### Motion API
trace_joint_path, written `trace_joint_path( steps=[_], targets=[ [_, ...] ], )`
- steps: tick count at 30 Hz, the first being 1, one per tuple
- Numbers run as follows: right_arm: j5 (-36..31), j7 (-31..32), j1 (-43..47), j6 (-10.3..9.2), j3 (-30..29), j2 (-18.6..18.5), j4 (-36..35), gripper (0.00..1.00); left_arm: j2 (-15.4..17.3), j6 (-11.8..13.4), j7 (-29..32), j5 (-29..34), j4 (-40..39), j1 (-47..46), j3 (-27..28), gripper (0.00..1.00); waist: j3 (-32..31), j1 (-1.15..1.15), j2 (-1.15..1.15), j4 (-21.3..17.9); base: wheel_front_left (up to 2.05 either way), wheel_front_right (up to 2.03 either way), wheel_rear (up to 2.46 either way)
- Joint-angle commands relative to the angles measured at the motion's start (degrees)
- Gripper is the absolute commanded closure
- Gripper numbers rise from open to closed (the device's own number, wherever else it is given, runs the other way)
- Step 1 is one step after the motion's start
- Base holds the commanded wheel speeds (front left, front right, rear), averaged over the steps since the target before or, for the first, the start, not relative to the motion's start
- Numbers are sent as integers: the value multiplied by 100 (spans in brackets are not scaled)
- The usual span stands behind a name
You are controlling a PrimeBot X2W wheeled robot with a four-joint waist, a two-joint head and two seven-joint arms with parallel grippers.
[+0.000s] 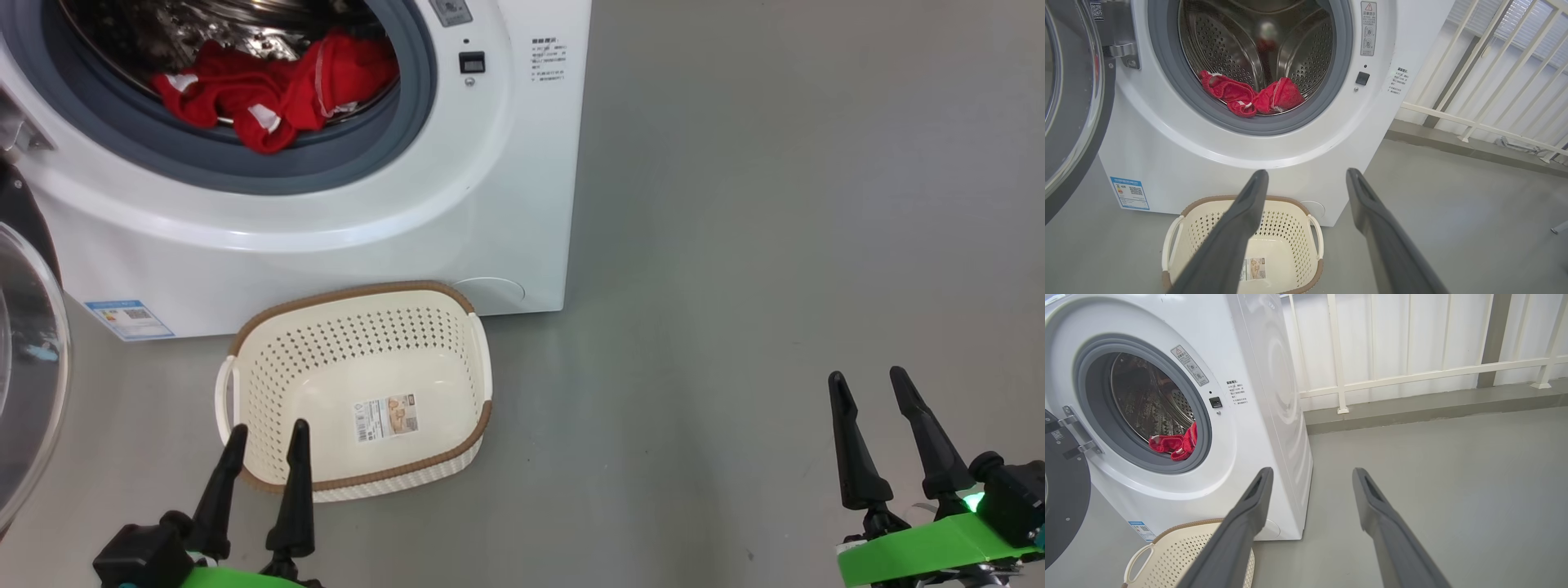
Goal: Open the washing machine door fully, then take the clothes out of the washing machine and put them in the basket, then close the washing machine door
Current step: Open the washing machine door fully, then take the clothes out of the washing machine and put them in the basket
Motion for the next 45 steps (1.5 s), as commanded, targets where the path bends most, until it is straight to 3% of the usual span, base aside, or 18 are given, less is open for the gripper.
trace_joint_path(
  steps=[1,21,45],
  targets=[
    [-3,-37,-22,42,127,-78,-159,0,82,-32,-28,104,-147,-7,171,0,0,0,0,6,0,0,0],
    [1,-37,-59,42,194,-101,-171,0,87,-32,-28,33,-141,-87,106,0,100,0,0,120,7,-7,0],
    [7,-37,-178,42,237,-84,-171,0,91,-32,-28,158,-174,-242,171,0,246,0,0,177,93,-93,0]
  ],
)
